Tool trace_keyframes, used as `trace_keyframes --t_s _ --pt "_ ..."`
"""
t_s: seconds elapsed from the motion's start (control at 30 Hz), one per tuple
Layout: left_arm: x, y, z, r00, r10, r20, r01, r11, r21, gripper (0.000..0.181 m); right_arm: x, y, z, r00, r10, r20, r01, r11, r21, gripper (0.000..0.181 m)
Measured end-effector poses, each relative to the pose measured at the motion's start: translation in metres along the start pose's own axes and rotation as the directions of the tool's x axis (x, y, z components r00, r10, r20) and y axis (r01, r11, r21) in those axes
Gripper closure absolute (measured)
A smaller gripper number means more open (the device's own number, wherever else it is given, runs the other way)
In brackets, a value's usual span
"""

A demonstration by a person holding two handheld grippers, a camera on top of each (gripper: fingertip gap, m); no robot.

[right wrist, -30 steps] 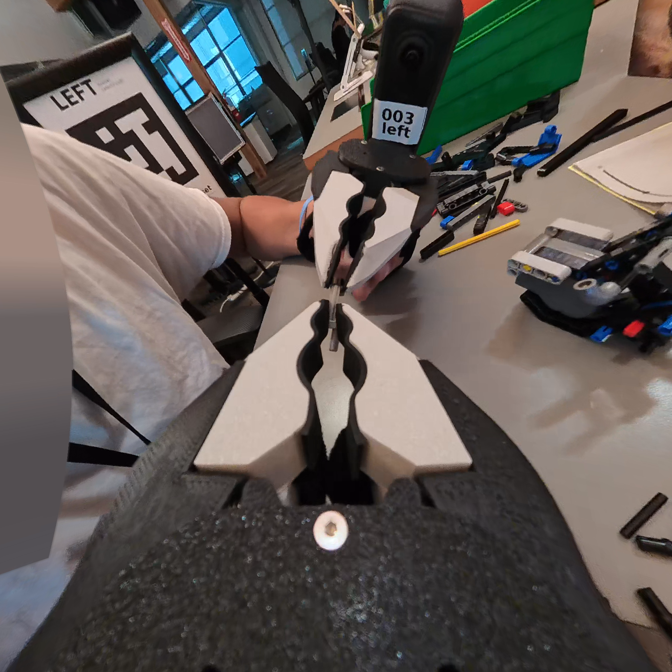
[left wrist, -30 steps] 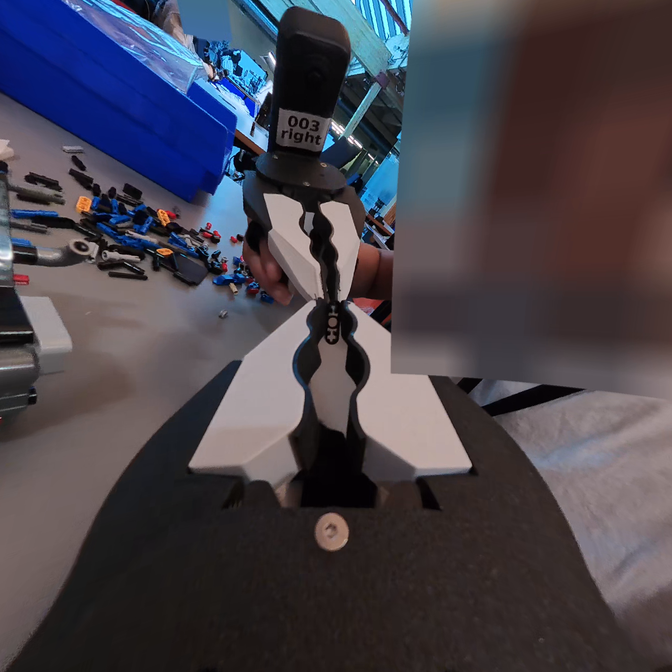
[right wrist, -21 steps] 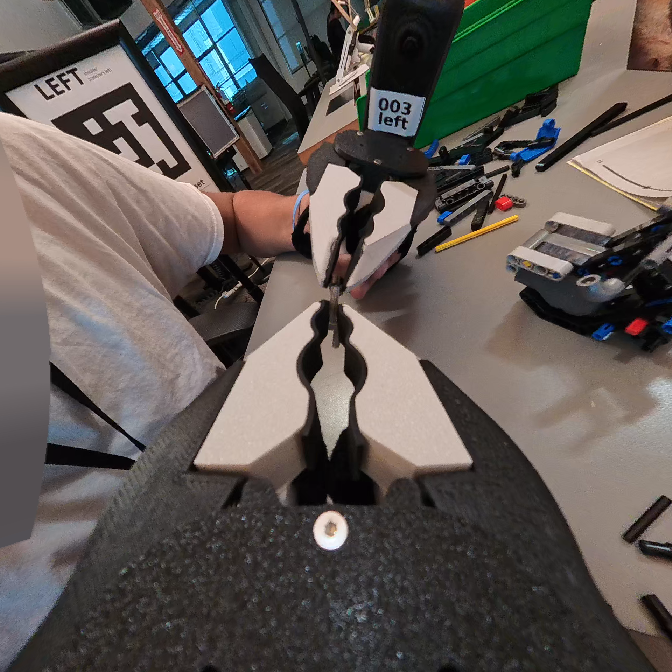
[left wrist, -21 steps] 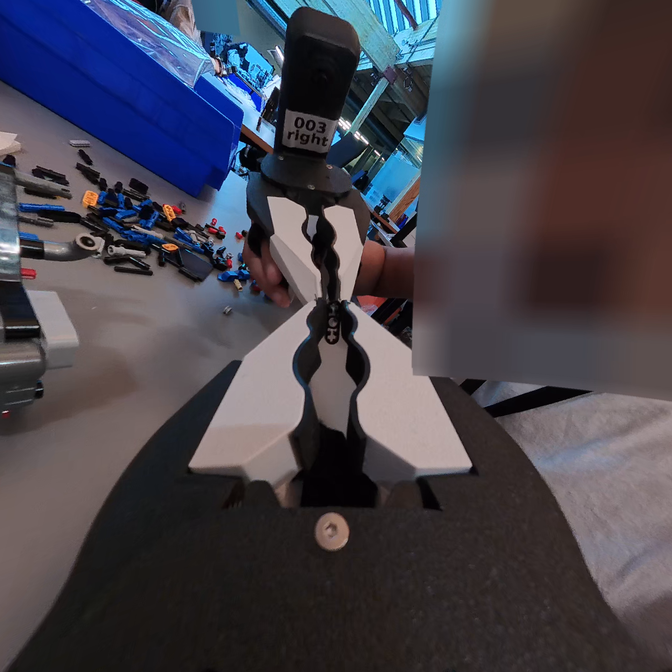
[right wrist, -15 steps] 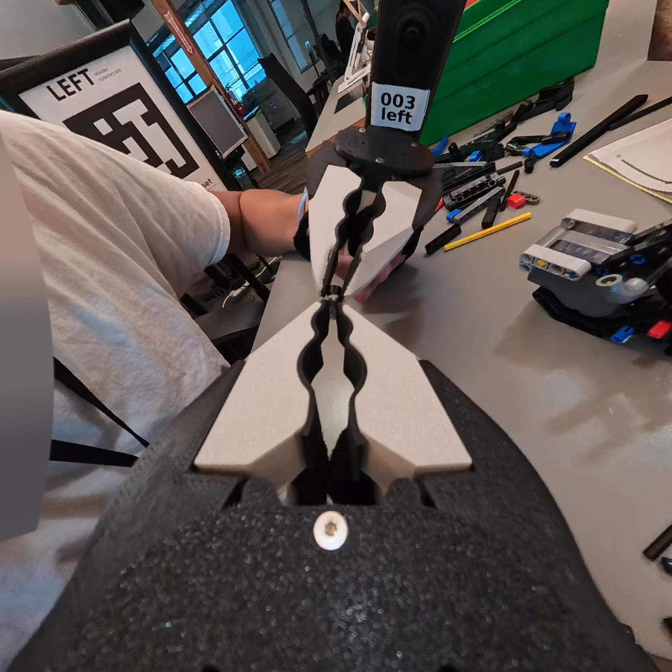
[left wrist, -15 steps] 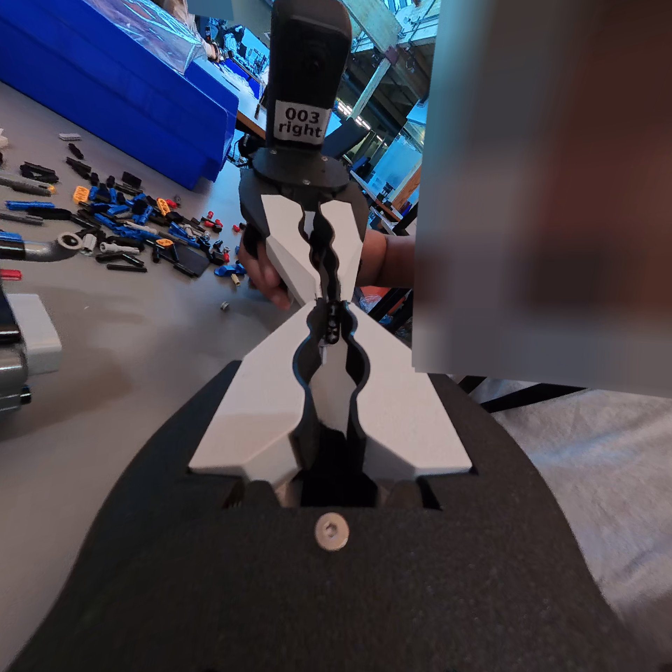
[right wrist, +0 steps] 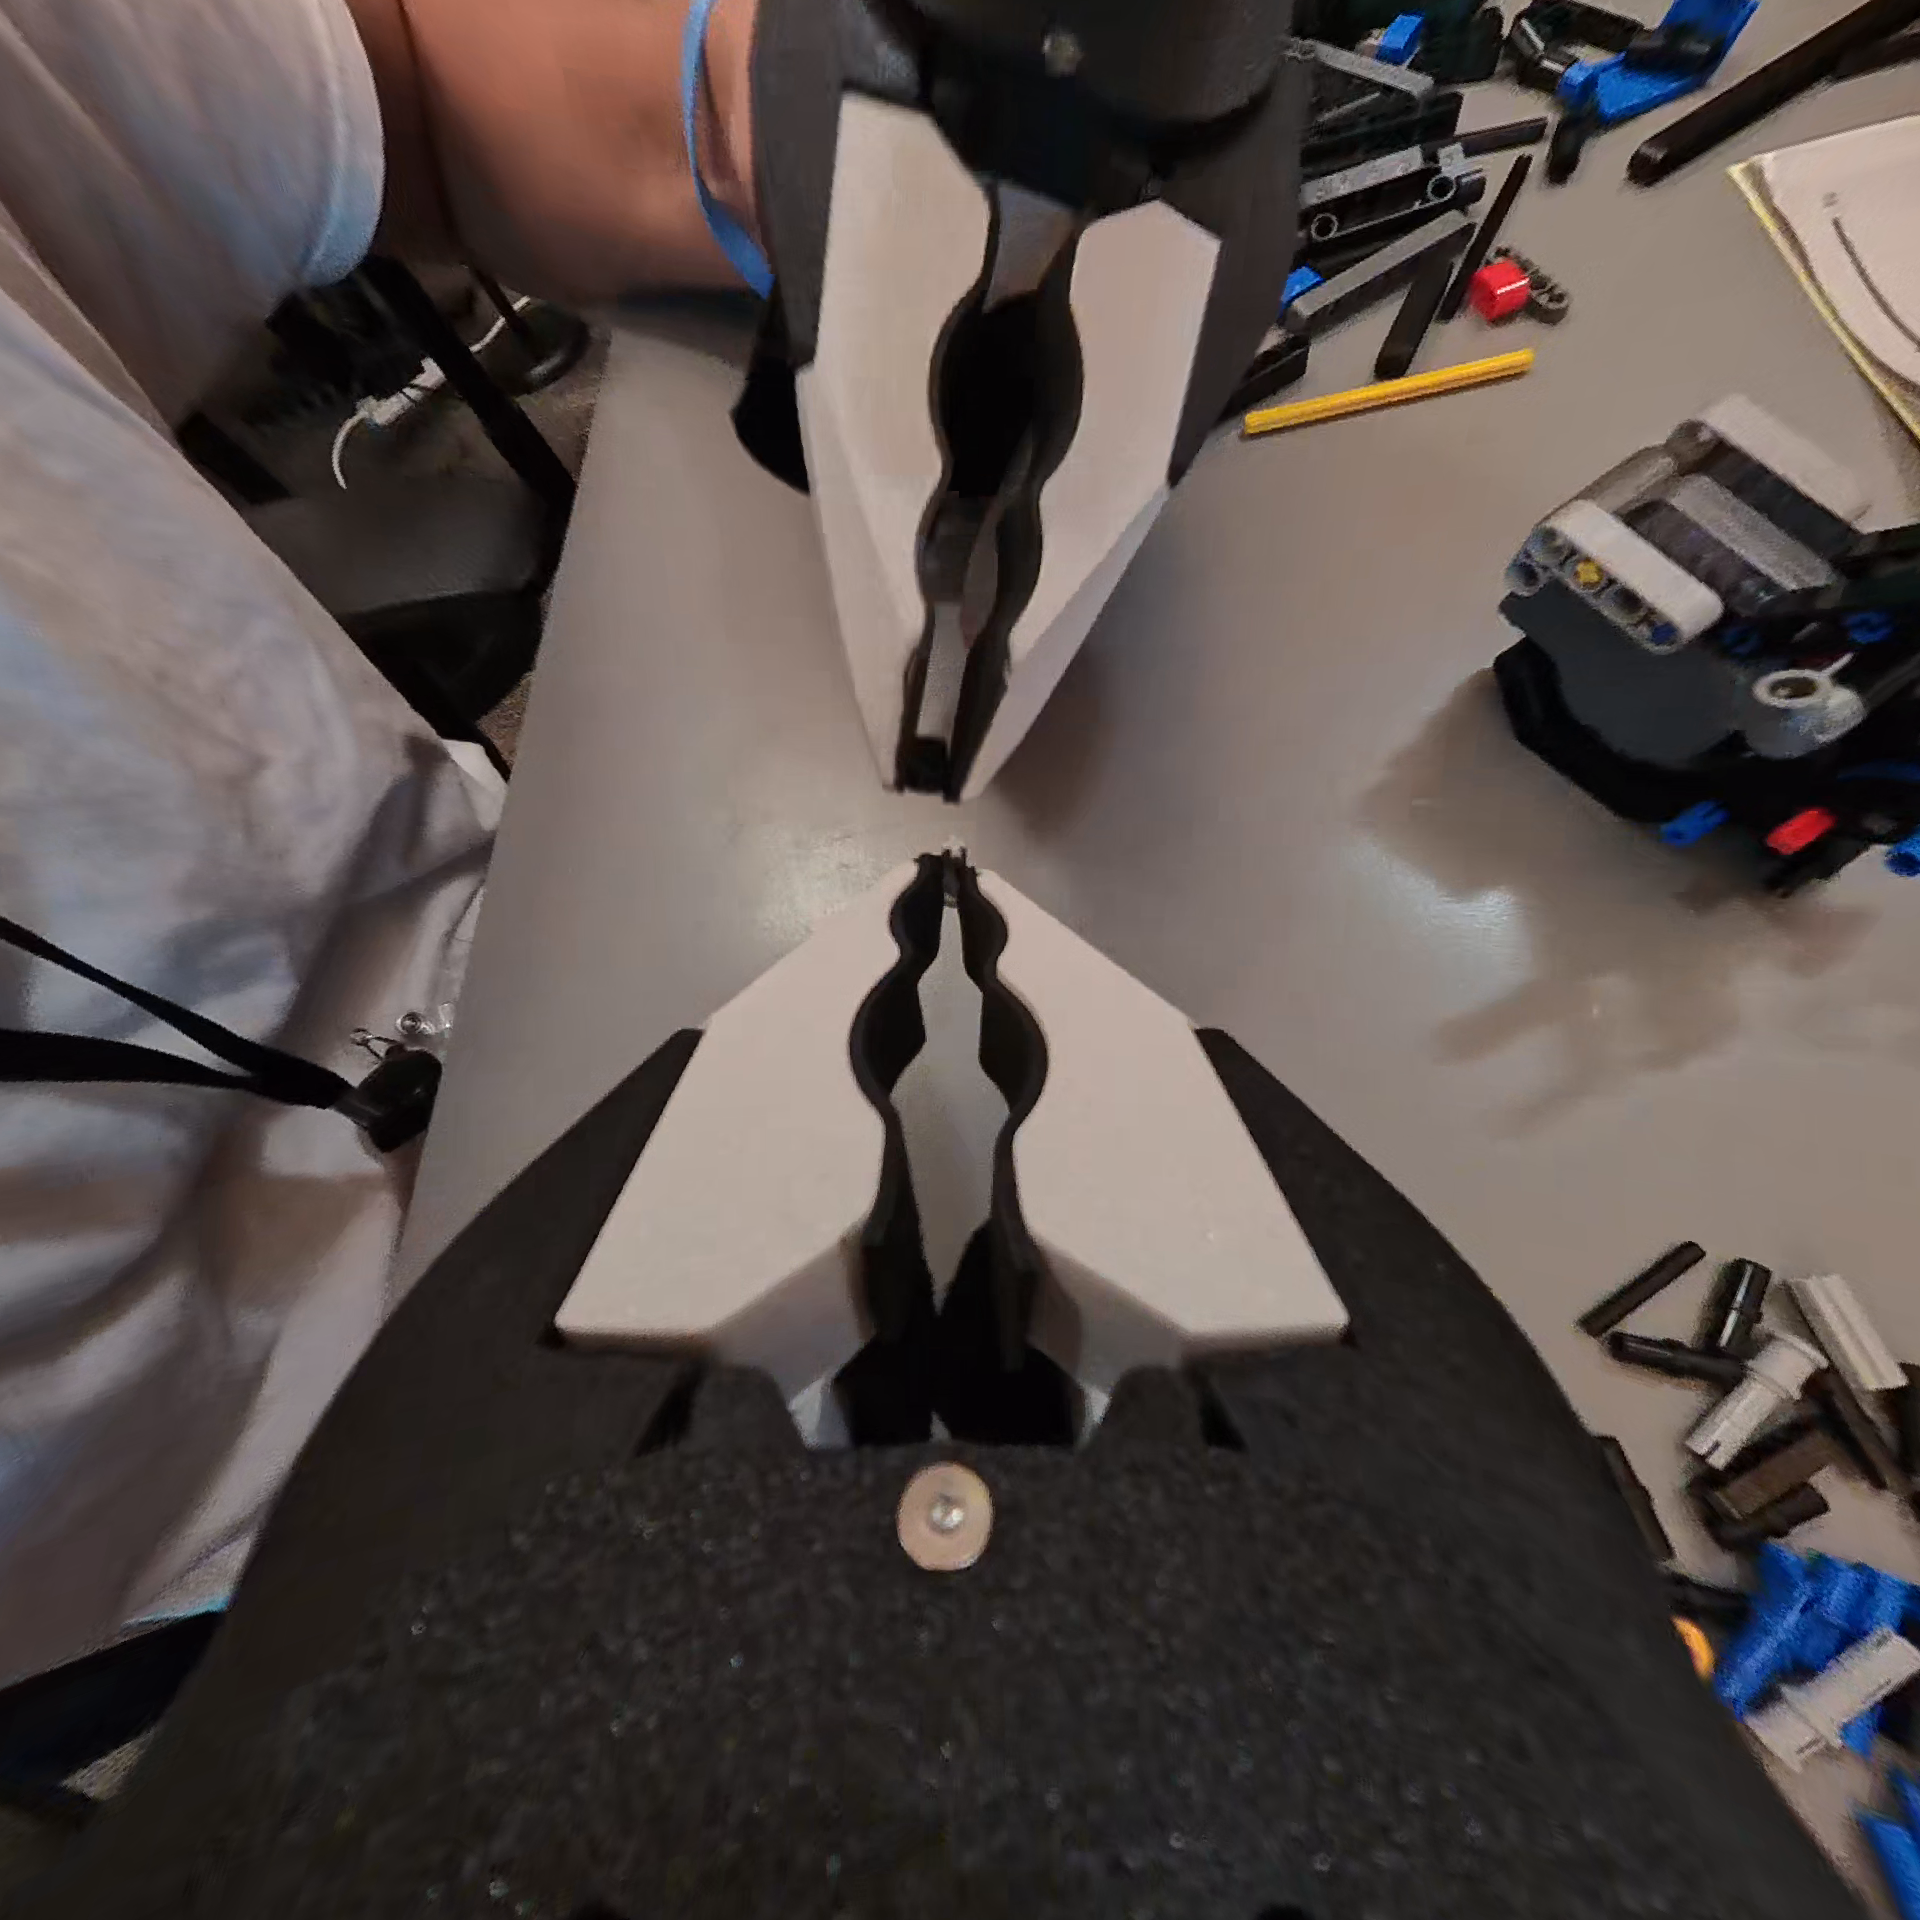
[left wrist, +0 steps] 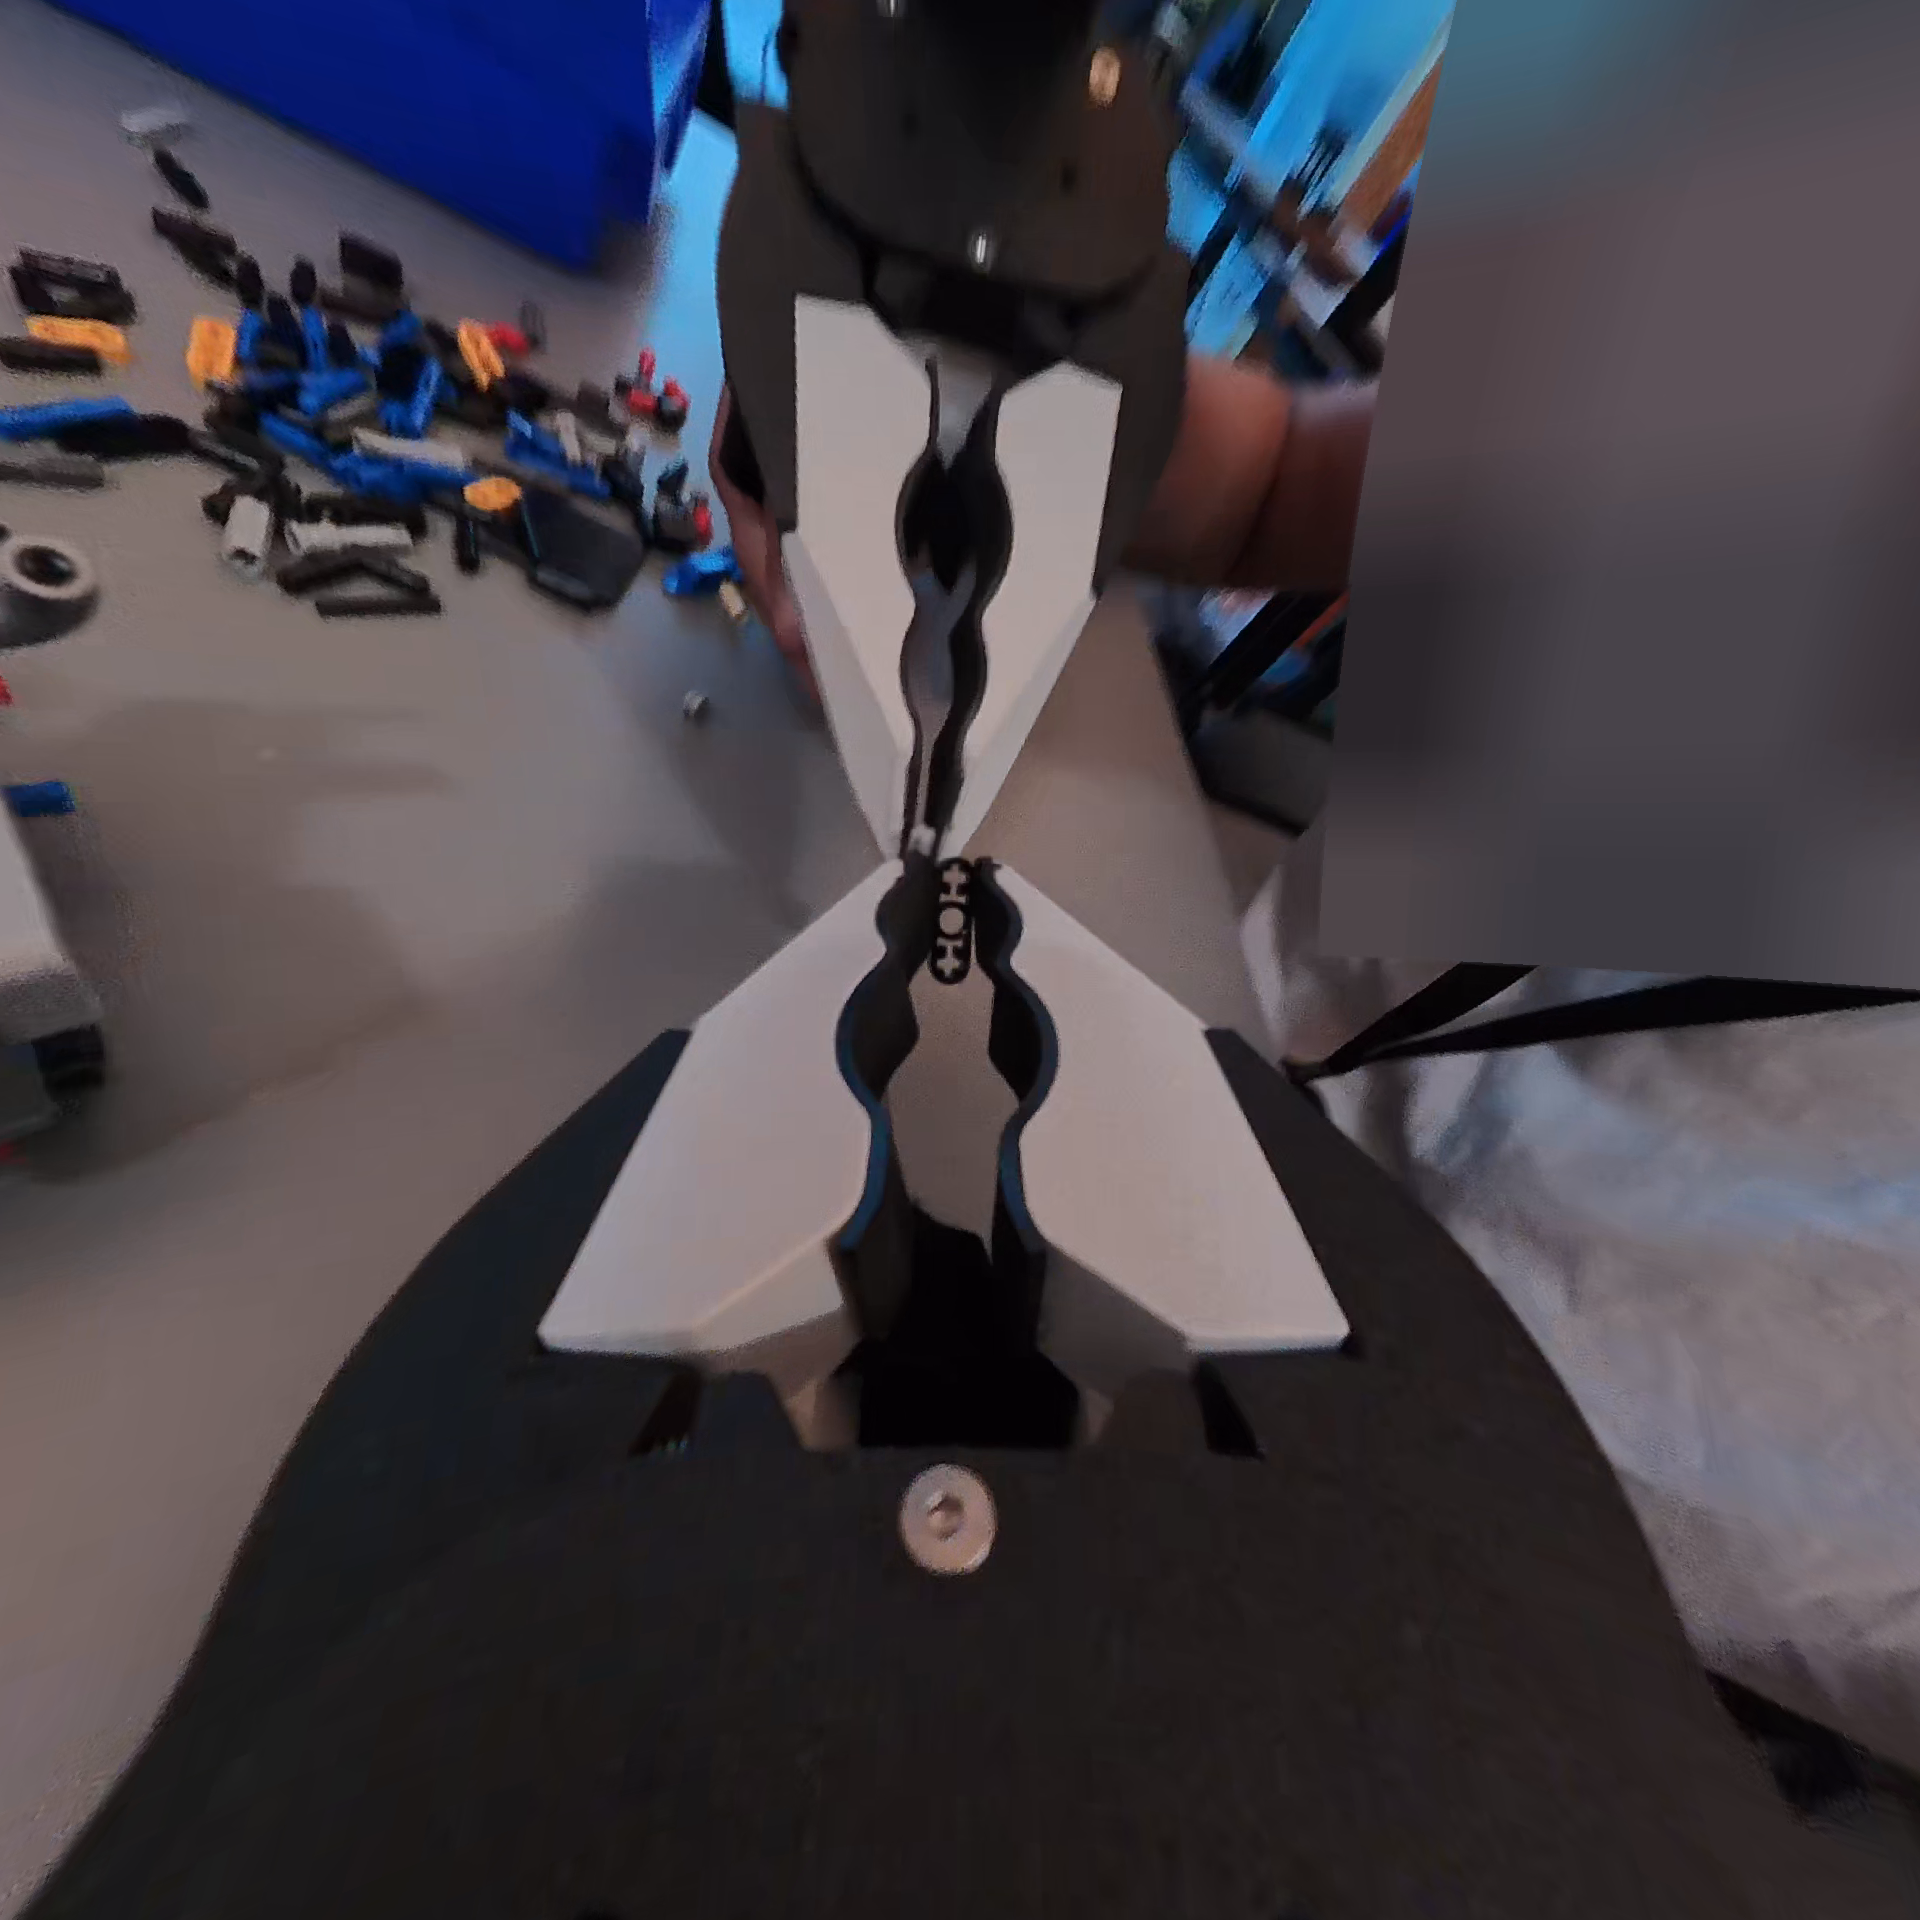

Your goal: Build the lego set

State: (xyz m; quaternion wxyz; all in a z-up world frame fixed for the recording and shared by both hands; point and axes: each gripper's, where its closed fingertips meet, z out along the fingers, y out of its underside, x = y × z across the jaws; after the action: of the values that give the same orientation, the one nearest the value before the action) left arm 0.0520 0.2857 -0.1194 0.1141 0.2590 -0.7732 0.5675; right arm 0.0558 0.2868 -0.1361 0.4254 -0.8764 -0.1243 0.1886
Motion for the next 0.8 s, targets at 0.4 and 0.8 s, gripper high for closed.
trace_keyframes --t_s 0.4,0.8 --pt "-0.003 0.013 0.007 0.988 0.124 0.09 -0.115 0.988 -0.099 0.176 -0.006 -0.015 0.003 0.994 0.059 0.091 -0.069 0.991 0.115 0.18" --pt "-0.007 0.013 0.005 0.986 0.128 0.112 -0.117 0.988 -0.098 0.176 -0.002 -0.016 0.004 0.999 -0.049 -0.023 0.052 0.992 0.118 0.18"
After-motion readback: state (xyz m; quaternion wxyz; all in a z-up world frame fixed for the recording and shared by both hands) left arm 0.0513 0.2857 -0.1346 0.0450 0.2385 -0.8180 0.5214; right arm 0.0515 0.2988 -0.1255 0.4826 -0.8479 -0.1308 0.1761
